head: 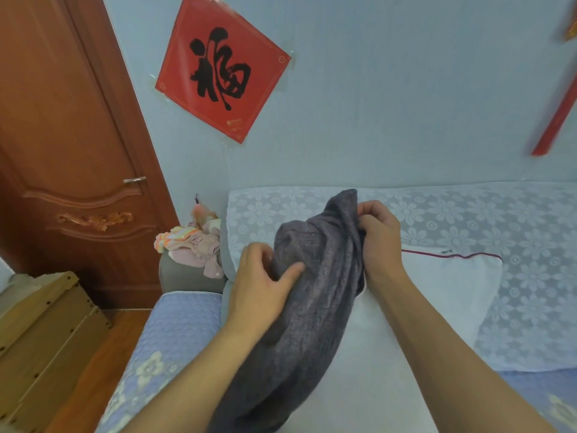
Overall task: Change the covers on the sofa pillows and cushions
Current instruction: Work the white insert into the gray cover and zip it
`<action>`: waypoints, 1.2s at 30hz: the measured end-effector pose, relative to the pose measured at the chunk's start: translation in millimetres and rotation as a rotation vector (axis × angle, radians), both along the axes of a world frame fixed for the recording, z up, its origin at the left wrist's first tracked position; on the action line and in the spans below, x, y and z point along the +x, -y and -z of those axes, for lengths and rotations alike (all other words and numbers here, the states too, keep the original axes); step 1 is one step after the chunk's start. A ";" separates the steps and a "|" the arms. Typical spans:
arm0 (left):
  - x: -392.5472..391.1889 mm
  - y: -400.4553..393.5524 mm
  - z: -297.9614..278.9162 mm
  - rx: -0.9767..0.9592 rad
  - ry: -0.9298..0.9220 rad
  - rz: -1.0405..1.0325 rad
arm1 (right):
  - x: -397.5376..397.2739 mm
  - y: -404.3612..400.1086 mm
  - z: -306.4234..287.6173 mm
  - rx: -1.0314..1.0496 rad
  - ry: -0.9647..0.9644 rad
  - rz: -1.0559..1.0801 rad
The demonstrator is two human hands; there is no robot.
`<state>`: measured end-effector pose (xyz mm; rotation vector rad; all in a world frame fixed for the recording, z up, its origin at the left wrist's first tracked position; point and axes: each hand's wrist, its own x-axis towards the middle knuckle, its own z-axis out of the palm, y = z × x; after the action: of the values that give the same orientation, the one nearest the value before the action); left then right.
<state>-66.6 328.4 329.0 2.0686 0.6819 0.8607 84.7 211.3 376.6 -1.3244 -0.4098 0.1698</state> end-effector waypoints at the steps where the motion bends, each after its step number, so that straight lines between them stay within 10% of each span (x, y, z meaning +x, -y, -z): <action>1: 6.5 -3.1 -6.7 -0.083 0.016 0.064 | -2.3 -0.7 -0.1 0.003 0.002 -0.010; 6: 21.7 3.5 -15.7 -0.275 0.000 0.374 | -12.2 -0.1 -5.8 0.011 -0.024 -0.029; 11: 26.3 -2.5 -7.1 -0.751 0.083 0.246 | -18.1 2.1 -8.2 -0.037 -0.090 -0.086; 19: 27.9 -10.0 -13.8 -0.348 0.193 0.137 | -20.5 -3.2 -11.9 -0.145 0.039 -0.035; 26: 24.8 -0.9 -3.1 -0.494 0.147 0.161 | -25.4 -5.5 -5.7 -0.136 0.034 -0.120; 36: 11.5 -16.9 -42.9 0.099 0.291 -0.024 | -10.1 29.4 -29.6 -0.758 0.391 0.166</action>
<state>-55.1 345.3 371.9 1.9692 0.5150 1.2009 74.6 181.9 406.3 -2.1455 -0.5917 -0.0921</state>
